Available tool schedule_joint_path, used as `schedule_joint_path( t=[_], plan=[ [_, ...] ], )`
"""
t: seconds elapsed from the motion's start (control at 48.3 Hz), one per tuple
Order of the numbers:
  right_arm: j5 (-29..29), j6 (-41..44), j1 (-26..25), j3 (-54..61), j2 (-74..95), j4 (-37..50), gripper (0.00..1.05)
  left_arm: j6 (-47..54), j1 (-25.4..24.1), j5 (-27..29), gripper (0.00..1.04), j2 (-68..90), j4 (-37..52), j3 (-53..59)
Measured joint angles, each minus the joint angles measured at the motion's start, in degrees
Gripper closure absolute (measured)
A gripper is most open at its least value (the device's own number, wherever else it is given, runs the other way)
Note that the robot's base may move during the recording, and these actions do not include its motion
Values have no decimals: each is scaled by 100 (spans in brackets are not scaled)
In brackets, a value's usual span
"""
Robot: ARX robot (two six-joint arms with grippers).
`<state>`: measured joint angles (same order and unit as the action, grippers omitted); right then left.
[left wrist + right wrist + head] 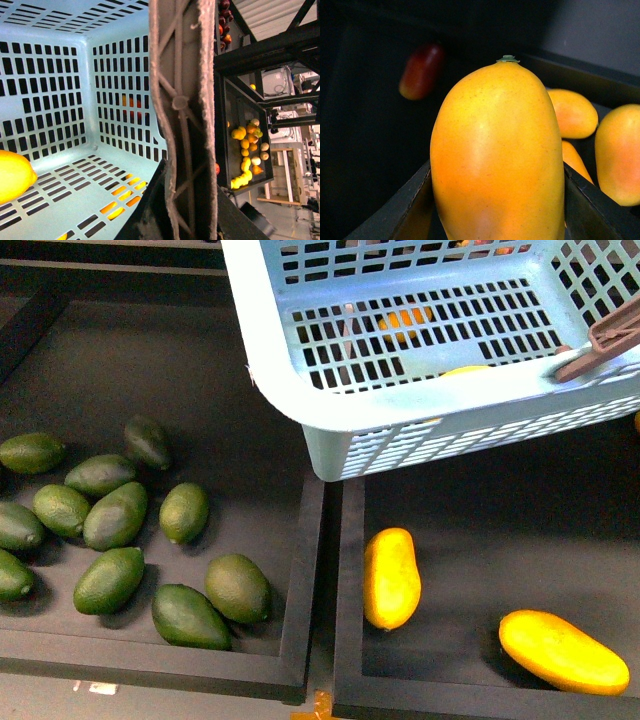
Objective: Pick lemon and mango into basket
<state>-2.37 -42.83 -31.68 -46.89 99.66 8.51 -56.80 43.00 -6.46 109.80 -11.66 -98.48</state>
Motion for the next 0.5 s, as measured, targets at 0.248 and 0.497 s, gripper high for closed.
schedule_joint_path(
  t=[0.248, 0.497],
  plan=[
    [326, -413, 212, -76, -1694, -494, 44, -2, 0, -20, 98, 0, 0, 0],
    [-153, -1220, 1989, -575, -2271, -411, 44, -2, 0, -7, 98, 0, 0, 0]
  ],
)
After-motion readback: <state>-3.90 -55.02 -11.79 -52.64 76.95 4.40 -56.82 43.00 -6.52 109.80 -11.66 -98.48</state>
